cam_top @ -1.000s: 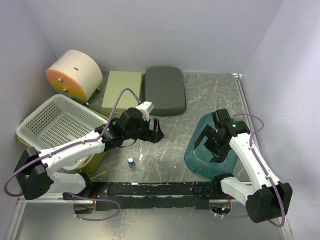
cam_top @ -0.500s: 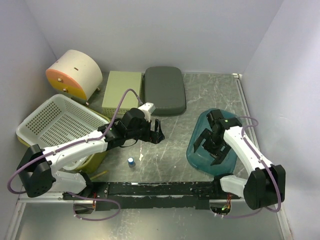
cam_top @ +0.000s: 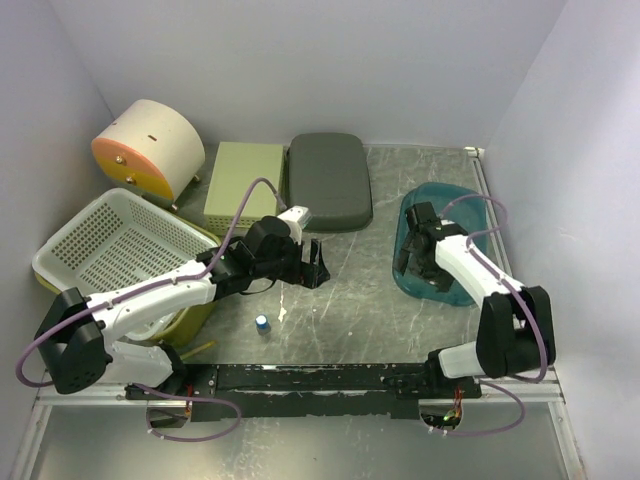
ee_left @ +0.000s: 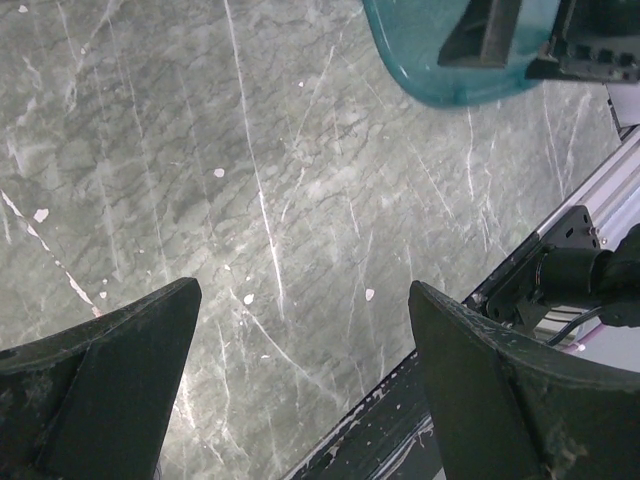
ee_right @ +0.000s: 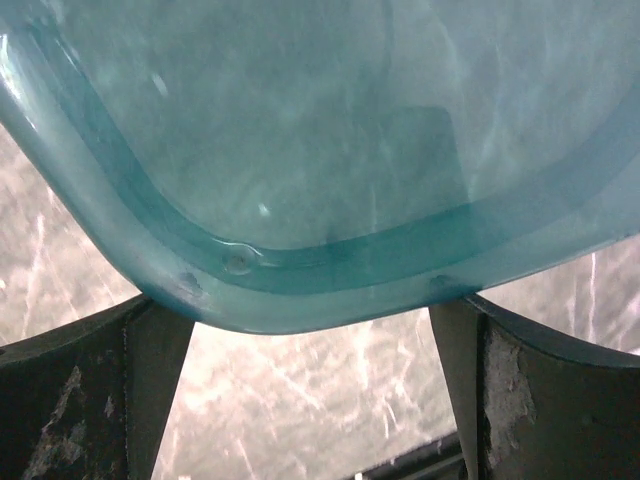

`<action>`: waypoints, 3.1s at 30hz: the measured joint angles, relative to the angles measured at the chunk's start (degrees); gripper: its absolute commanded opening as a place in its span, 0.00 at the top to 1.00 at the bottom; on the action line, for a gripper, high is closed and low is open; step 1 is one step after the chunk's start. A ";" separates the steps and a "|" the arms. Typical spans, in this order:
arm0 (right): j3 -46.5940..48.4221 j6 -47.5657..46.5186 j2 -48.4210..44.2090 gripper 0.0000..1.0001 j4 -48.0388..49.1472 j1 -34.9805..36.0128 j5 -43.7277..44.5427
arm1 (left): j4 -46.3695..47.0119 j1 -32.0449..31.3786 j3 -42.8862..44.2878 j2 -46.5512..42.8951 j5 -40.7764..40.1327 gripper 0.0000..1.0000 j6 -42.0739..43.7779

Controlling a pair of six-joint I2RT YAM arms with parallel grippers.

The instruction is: Turn the large container upside down

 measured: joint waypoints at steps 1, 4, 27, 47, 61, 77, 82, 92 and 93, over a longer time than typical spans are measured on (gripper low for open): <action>0.20 -1.36 1.16 0.00 1.64 -0.15 0.39 | -0.15 0.00 0.09 0.09 0.15 0.04 0.02; 1.73 -5.11 4.70 0.00 6.23 -0.39 0.39 | -2.62 -0.02 2.34 0.46 1.05 0.04 0.31; 9.40 -18.88 7.15 0.00 25.68 -9.16 -1.46 | -26.99 0.09 14.93 -8.52 -20.52 0.10 -4.20; 12.74 -17.77 17.77 0.00 35.06 -23.87 -18.99 | -40.94 29.07 13.49 -13.40 -20.94 0.14 -4.98; 12.09 -17.16 2.60 0.00 35.43 -17.92 -26.47 | -36.83 39.80 7.61 -12.07 -19.08 0.30 -5.88; 10.58 -16.72 0.04 0.00 33.83 -16.24 -29.88 | -27.52 41.55 8.57 -5.55 -17.64 0.68 -7.56; 10.51 -16.72 0.04 0.00 33.79 -16.24 -30.21 | -27.58 42.18 8.57 -6.03 -17.55 0.91 -8.04; 10.51 -16.20 0.04 0.00 33.83 -16.24 -31.39 | -33.62 42.29 13.64 -11.87 -14.58 0.93 -7.65; 10.51 -16.09 0.04 0.00 33.86 -16.24 -31.43 | -34.40 42.29 15.08 -12.66 -14.05 0.93 -7.45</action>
